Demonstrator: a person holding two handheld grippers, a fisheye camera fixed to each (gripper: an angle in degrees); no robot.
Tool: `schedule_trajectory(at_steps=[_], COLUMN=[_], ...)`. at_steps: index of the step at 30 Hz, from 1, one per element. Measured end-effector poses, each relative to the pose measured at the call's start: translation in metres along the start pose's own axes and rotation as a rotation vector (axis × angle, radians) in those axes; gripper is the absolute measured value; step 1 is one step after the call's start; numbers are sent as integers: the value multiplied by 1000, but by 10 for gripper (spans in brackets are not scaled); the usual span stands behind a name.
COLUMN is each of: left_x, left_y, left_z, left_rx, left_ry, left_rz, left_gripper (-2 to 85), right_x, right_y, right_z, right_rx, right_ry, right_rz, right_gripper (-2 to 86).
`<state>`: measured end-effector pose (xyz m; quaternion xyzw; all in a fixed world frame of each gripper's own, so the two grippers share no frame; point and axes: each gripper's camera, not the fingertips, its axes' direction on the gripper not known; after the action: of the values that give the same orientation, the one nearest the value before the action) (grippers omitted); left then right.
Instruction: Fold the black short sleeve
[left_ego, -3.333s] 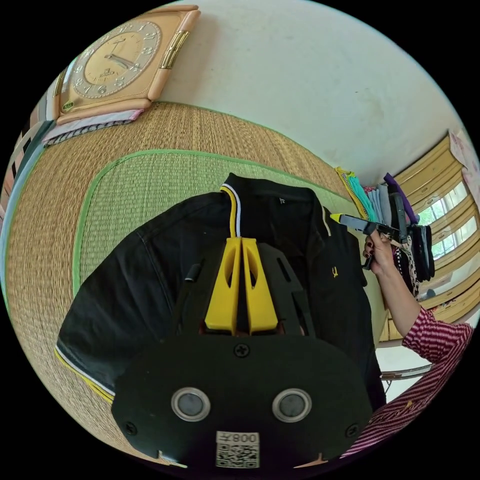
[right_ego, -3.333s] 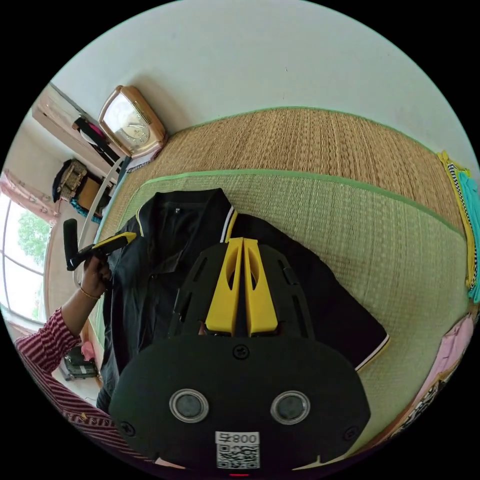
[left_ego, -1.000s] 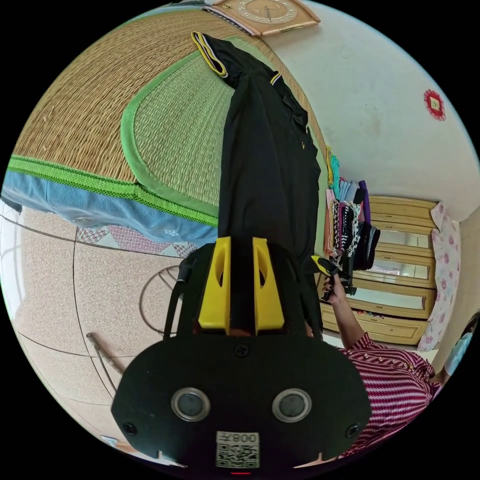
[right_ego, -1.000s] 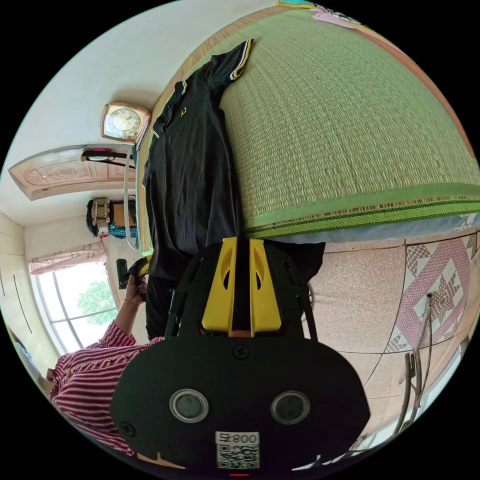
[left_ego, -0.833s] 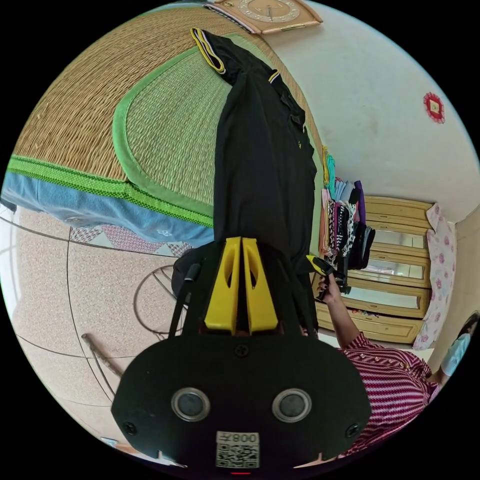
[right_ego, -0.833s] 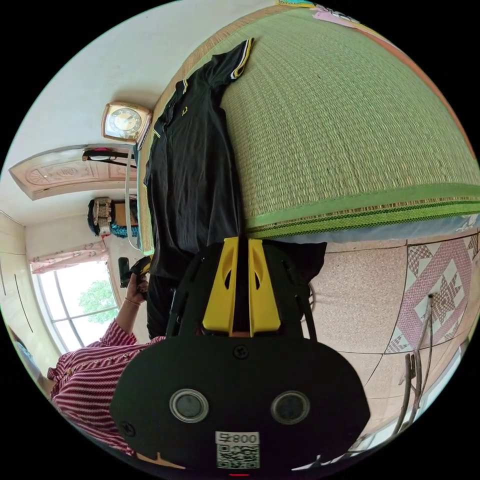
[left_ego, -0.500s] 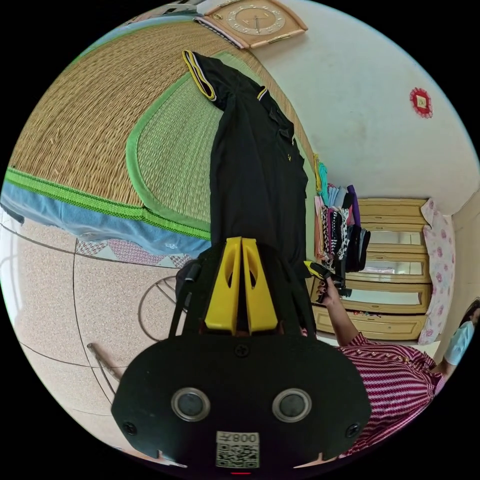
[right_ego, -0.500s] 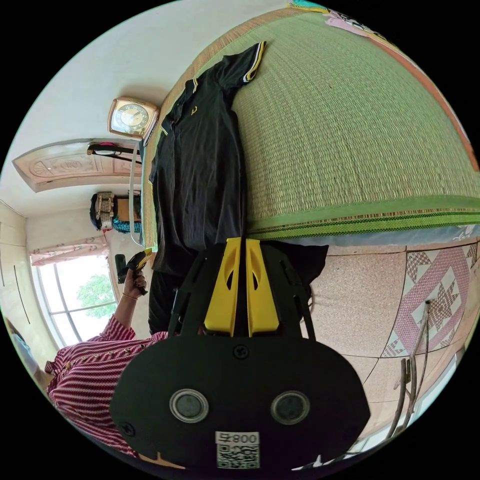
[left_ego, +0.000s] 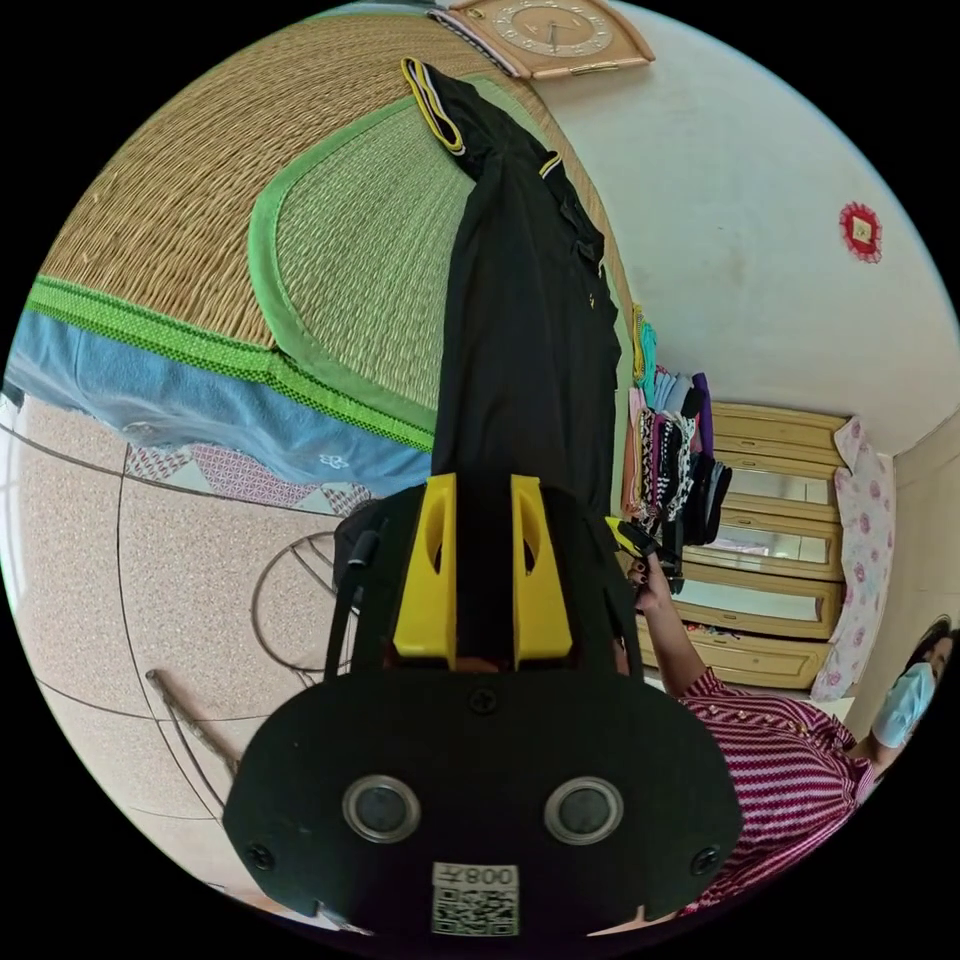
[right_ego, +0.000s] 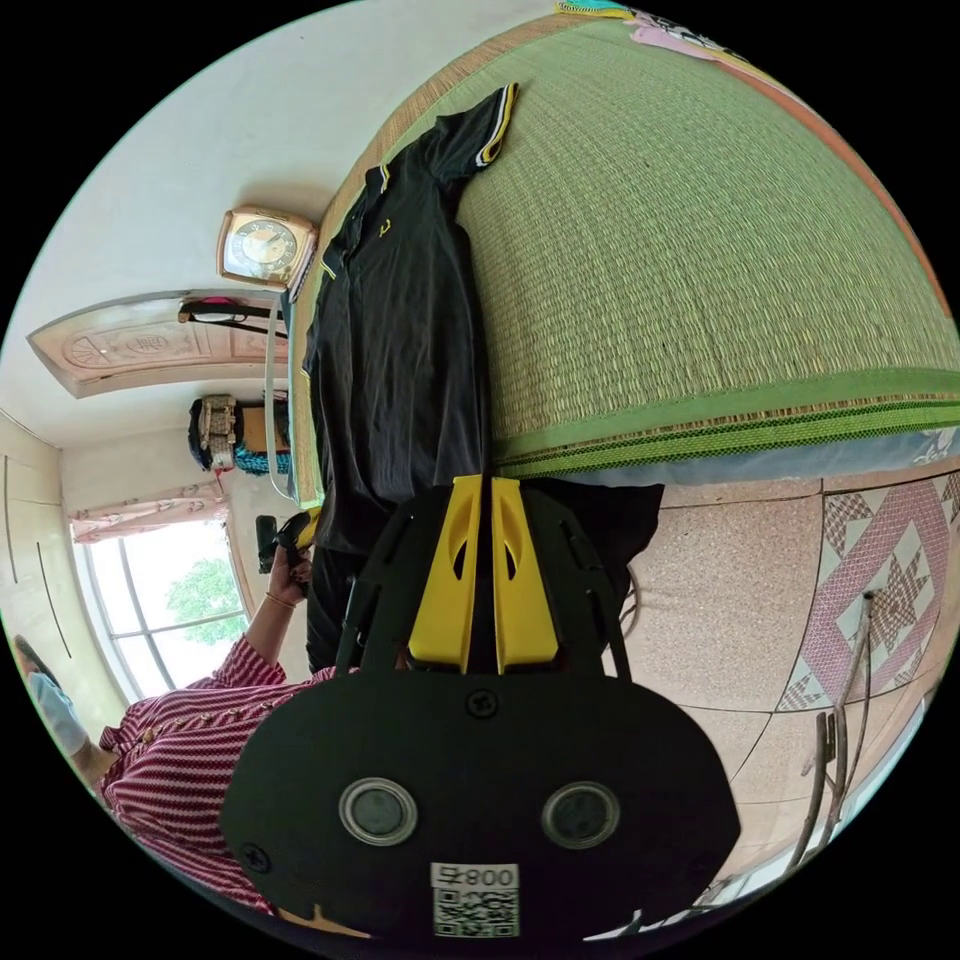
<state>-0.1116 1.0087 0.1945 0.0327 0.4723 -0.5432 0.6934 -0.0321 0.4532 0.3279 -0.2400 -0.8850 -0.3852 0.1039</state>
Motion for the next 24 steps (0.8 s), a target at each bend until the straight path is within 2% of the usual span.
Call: schedule_trajectory(at_steps=[3, 7, 12, 14, 18, 24], left_x=[-1, 4, 7, 5, -5, 5], left_y=[-5, -7, -2, 1, 7, 6], left_z=[0, -10, -35, -39, -32, -19], left_rx=[-12, -5, 53, 67, 49, -1], left_ry=[-3, -22, -44, -41, 27, 60], left_rz=[-4, 17, 32, 18, -34, -49], left_gripper=[25, 11, 26, 65, 95, 56], right_x=[0, -1, 0, 2, 2, 3], right_y=[0, 3, 8, 8, 7, 6], right_z=[0, -2, -4, -4, -3, -5], right_rx=[-4, -3, 2, 4, 0, -1], right_ry=[0, -20, -37, -47, -44, -54], right_rz=[-1, -5, -8, -1, 1, 7], right_gripper=[16, 16, 16, 16, 16, 15])
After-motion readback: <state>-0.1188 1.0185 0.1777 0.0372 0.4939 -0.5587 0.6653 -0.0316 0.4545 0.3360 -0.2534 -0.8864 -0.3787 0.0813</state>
